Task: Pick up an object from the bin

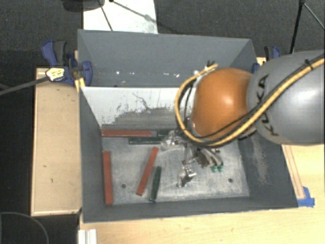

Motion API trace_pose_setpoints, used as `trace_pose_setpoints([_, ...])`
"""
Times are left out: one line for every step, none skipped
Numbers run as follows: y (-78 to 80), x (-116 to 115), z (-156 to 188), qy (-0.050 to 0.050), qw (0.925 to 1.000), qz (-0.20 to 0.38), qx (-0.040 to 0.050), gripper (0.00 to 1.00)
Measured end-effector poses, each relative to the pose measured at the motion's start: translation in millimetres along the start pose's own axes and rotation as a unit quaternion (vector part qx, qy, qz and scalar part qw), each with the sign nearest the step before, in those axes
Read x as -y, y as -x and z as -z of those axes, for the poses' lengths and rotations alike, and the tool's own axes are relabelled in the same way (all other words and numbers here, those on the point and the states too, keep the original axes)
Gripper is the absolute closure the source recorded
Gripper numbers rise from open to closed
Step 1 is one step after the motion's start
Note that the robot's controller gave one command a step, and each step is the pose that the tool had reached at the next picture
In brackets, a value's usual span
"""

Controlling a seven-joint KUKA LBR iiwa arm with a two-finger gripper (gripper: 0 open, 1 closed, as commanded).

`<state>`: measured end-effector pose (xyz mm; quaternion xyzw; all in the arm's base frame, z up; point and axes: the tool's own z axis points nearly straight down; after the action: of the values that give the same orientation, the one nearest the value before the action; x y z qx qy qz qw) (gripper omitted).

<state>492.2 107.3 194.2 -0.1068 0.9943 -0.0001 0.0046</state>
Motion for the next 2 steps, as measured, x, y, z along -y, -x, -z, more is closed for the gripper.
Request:
trace_pose_setpoints([4.5,-19,-39,0.003,0.9997,-0.025,-0.0028,0.0])
trace_pose_setpoints([35.4,-2,-114,0.002,0.9976,0.068,0.0115,1.0])
